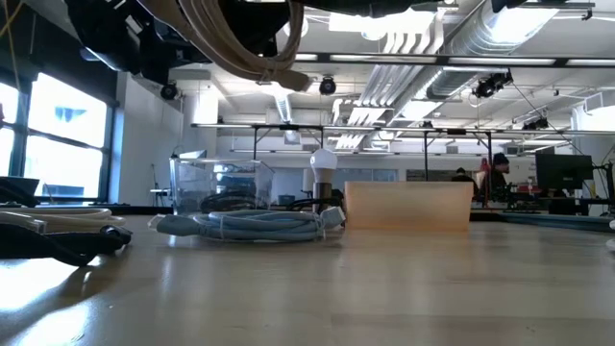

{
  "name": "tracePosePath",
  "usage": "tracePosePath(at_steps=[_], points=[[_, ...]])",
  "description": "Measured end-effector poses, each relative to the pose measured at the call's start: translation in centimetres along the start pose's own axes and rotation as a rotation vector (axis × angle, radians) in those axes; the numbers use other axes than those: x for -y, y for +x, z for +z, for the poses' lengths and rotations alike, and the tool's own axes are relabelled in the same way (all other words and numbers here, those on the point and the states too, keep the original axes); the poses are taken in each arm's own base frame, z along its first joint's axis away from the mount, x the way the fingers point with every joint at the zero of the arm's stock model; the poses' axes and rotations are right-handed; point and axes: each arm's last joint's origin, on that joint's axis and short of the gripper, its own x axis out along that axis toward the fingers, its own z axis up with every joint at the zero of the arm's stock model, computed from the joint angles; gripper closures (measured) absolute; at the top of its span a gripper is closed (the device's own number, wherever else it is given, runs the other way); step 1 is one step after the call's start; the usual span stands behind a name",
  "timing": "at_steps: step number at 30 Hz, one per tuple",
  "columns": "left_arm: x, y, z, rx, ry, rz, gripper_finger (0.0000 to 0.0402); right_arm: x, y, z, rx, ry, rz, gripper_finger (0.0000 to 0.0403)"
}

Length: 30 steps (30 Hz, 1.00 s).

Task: Pick & Place USB Port
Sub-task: Put the light brown charger cable into the orange bin

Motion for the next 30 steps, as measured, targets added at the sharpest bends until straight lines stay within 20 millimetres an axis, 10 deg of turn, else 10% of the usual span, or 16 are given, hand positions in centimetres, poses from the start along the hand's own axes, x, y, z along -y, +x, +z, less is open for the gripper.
tracePosePath(at_steps=[12,25,30], points=[[-0.07,-0.01,-0.05,-0.010,0.021,0.029,0.0401,0.52,0.17,0.11,0.053,0.012,0.026,0.0206],[-0.10,-0.04,-0.11,-0.016,0.028,0.036,0.0401,0.89,0.31,-0.17,0.053,0.005,0.041,0.0381],[-0.06,-0.05,-0.29,-0.033,0.037,0.034,0.0401,0.91,0.31,-0.25,0.036,0.008,0.023,0.0390]])
